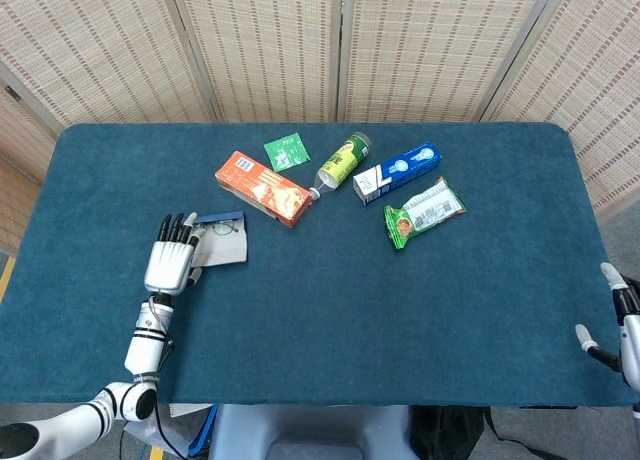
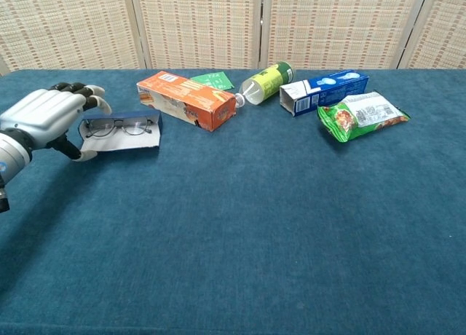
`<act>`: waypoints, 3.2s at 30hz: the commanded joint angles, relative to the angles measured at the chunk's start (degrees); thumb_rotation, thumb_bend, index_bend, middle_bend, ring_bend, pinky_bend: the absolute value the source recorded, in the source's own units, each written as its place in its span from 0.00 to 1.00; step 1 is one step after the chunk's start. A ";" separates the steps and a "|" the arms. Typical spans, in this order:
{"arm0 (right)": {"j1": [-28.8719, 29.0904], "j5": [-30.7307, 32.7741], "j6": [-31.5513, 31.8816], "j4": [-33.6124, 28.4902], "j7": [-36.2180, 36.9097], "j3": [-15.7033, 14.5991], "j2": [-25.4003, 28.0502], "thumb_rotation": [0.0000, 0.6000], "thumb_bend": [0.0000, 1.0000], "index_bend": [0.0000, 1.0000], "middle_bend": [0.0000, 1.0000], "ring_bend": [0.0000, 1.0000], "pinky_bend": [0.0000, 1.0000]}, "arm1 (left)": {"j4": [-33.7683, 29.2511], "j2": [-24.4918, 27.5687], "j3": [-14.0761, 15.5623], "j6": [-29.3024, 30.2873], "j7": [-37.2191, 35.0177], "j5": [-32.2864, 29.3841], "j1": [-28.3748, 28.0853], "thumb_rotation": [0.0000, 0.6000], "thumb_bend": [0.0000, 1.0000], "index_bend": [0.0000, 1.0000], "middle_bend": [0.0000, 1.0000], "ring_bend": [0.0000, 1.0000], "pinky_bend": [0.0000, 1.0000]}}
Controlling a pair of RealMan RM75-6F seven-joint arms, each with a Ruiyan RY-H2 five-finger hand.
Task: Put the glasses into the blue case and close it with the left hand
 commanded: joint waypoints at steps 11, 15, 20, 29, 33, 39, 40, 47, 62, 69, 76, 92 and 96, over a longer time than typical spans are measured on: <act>-0.08 0.25 -0.11 0.12 0.32 0.14 0.07 1.00 0.25 0.05 0.17 0.14 0.23 | 4.64 -2.42 -4.12 -3.55 4.22 -4.24 -4.19 1.00 0.23 0.28 0.00 0.00 0.00; -0.06 0.41 -0.20 0.14 0.34 0.24 0.14 1.00 0.25 0.05 0.17 0.14 0.23 | 6.38 -3.07 -4.42 -5.40 4.72 -5.24 -5.16 1.00 0.23 0.31 0.02 0.00 0.00; 0.04 0.50 -0.45 0.12 0.28 0.29 0.15 1.00 0.25 0.05 0.17 0.14 0.23 | 6.99 -3.49 -4.06 -4.89 2.82 -4.64 -5.22 1.00 0.24 0.43 0.06 0.00 0.00; 0.39 0.74 -1.05 0.35 0.29 0.44 -0.01 1.00 0.25 0.05 0.17 0.14 0.23 | 7.40 -3.43 -3.31 -4.73 1.44 -4.00 -5.03 1.00 0.33 0.54 0.10 0.00 0.00; 0.52 0.74 -1.26 0.42 0.30 0.47 -0.03 1.00 0.25 0.05 0.17 0.14 0.23 | 7.13 -3.26 -3.29 -5.35 2.03 -4.56 -5.00 1.00 0.36 0.55 0.10 0.00 0.00; 0.68 0.87 -1.60 0.62 0.43 0.47 -0.16 1.00 0.25 0.05 0.17 0.14 0.23 | 5.58 -2.57 -2.98 -6.02 3.37 -5.26 -4.70 1.00 0.39 0.55 0.10 0.00 0.00; 0.71 0.90 -1.67 0.67 0.47 0.47 -0.19 1.00 0.25 0.05 0.17 0.14 0.23 | 5.27 -2.45 -2.92 -6.18 3.61 -5.44 -4.64 1.00 0.39 0.55 0.10 0.00 0.00; 0.81 0.95 -1.81 0.72 0.41 0.49 -0.22 1.00 0.25 0.05 0.17 0.14 0.23 | 3.00 -1.24 -2.37 -6.25 3.13 -5.37 -4.02 1.00 0.46 0.60 0.11 0.00 0.00; 1.04 0.20 -1.48 -0.71 -1.13 0.42 -0.24 1.00 0.25 0.05 0.17 0.14 0.23 | -10.41 10.20 3.19 -5.25 -1.42 -1.06 1.38 1.00 0.49 0.63 0.13 0.01 0.00; 1.35 -0.77 -1.24 -2.19 -2.59 0.31 -0.08 1.00 0.25 0.05 0.17 0.14 0.23 | -16.46 17.57 7.38 -5.22 -3.60 2.06 4.34 1.00 0.49 0.63 0.13 0.01 0.00; 1.07 -1.07 -0.70 -3.25 -3.70 0.04 -0.08 1.00 0.25 0.05 0.17 0.14 0.23 | -21.26 23.97 9.54 -5.48 -3.91 2.34 6.57 1.00 0.49 0.63 0.13 0.01 0.00; 0.93 -1.73 0.04 -4.10 -4.42 -0.13 -0.27 1.00 0.25 0.05 0.17 0.14 0.23 | -22.69 26.23 6.39 -11.34 0.91 -1.48 1.83 1.00 0.48 0.61 0.13 0.01 0.00; 0.83 -1.75 0.15 -4.10 -4.34 -0.16 -0.21 1.00 0.25 0.05 0.17 0.14 0.23 | -22.17 26.21 5.38 -13.01 1.93 -3.65 0.54 1.00 0.48 0.61 0.13 0.01 0.00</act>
